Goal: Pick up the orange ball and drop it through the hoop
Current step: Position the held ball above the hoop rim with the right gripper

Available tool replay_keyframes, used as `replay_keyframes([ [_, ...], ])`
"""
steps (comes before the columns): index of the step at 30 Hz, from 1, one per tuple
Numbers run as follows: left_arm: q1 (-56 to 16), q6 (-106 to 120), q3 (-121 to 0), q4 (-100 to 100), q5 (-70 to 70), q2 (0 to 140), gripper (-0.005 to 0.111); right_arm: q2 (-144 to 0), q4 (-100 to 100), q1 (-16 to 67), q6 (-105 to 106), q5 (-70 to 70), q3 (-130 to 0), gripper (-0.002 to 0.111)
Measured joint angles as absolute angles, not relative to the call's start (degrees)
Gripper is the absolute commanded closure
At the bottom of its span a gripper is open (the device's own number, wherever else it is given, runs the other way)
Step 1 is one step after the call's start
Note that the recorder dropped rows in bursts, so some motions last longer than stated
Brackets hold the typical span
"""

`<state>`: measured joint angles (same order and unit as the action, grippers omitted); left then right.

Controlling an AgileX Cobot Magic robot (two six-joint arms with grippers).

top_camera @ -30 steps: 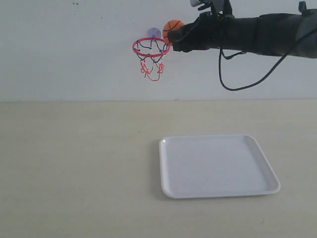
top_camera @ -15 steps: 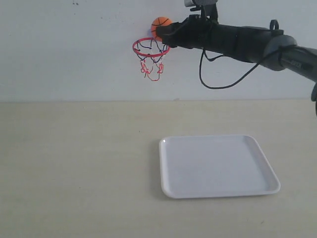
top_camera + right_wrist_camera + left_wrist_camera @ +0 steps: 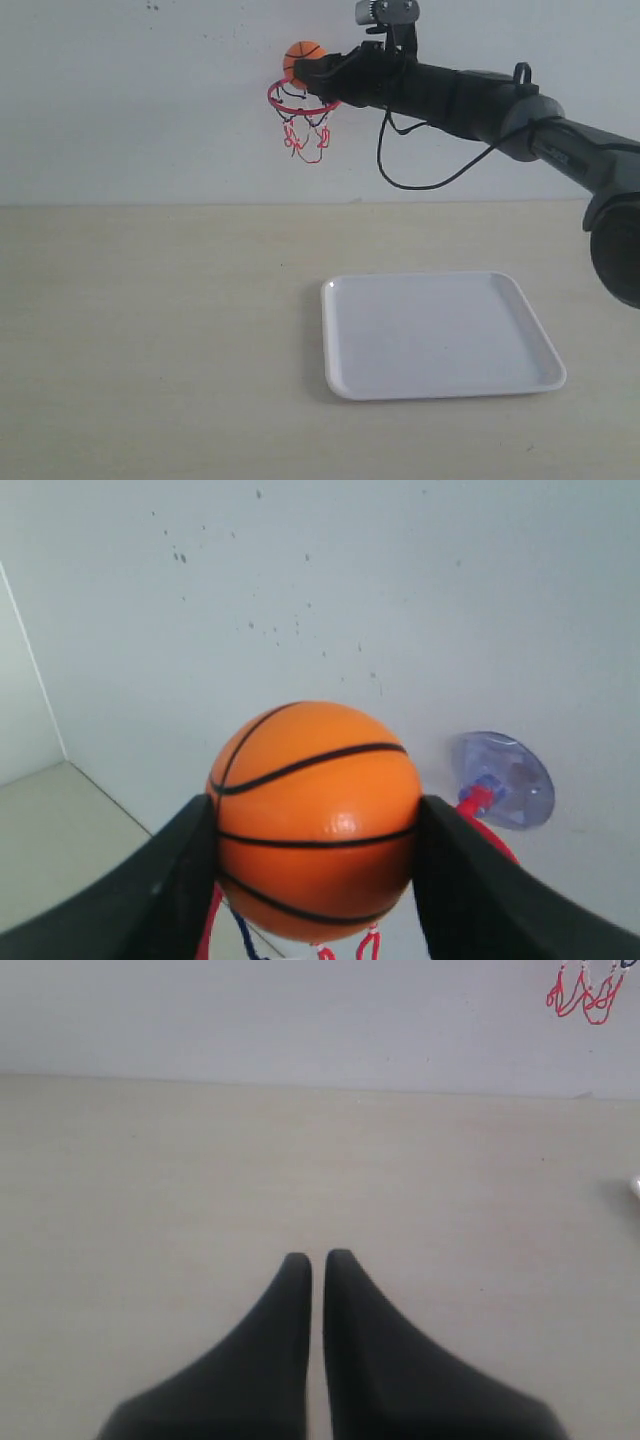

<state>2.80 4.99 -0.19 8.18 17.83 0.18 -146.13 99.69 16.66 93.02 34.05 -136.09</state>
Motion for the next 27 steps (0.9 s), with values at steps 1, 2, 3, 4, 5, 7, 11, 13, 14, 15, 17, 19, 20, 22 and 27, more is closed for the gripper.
replay_keyframes([
  [1, 2.80, 4.99, -0.19, 8.18, 17.83, 0.18, 0.103, -146.16, 99.69, 16.88, 93.15, 33.46, -136.09, 0.108],
  [2, 2.80, 4.99, -0.19, 8.18, 17.83, 0.18, 0.103, -146.26, 99.59, 17.14, 93.32, 33.07, -136.09, 0.108],
  [3, 2.80, 4.99, -0.19, 8.18, 17.83, 0.18, 0.103, -146.26, 99.47, 17.25, 93.50, 32.80, -136.09, 0.108],
  [4, 2.80, 4.99, -0.19, 8.18, 17.83, 0.18, 0.103, -146.26, 99.47, 17.37, 93.61, 32.68, -136.09, 0.108],
  [5, 2.80, 4.99, -0.19, 8.18, 17.83, 0.18, 0.103, -146.26, 99.47, 17.37, 93.77, 32.55, -136.13, 0.108],
  [7, 2.80, 4.99, -0.19, 8.18, 17.83, 0.18, 0.103, -146.26, 99.47, 17.37, 93.77, 32.43, -136.24, 0.108],
  [11, 2.80, 4.99, -0.19, 8.18, 17.83, 0.18, 0.103, -146.26, 99.47, 17.37, 94.00, 32.36, -136.28, 0.108],
  [13, 2.80, 4.99, -0.19, 8.18, 17.83, 0.18, 0.103, -146.26, 99.47, 17.37, 94.43, 32.36, -136.28, 0.108],
  [14, 2.80, 4.99, -0.19, 8.18, 17.83, 0.18, 0.103, -146.26, 99.47, 17.37, 94.56, 32.21, -136.28, 0.108],
  [15, 2.80, 4.99, -0.19, 8.18, 17.83, 0.18, 0.103, -146.26, 99.47, 17.37, 95.02, 31.95, -136.28, 0.108],
  [17, 2.80, 4.99, -0.19, 8.18, 17.83, 0.18, 0.103, -146.26, 99.47, 17.37, 95.26, 31.49, -136.28, 0.108],
  [19, 2.80, 4.99, -0.19, 8.18, 17.83, 0.18, 0.103, -146.26, 99.47, 17.37, 95.38, 30.85, -136.28, 0.108],
  [20, 2.80, 4.99, -0.19, 8.18, 17.83, 0.18, 0.103, -146.26, 99.47, 17.37, 95.38, 30.43, -136.28, 0.108],
  [22, 2.80, 4.99, -0.19, 8.18, 17.83, 0.18, 0.103, -146.26, 99.47, 17.37, 95.38, 29.75, -136.28, 0.105],
  [27, 2.80, 4.99, -0.19, 8.18, 17.83, 0.18, 0.103, -146.26, 99.47, 17.37, 95.47, 27.99, -136.28, 0.066],
])
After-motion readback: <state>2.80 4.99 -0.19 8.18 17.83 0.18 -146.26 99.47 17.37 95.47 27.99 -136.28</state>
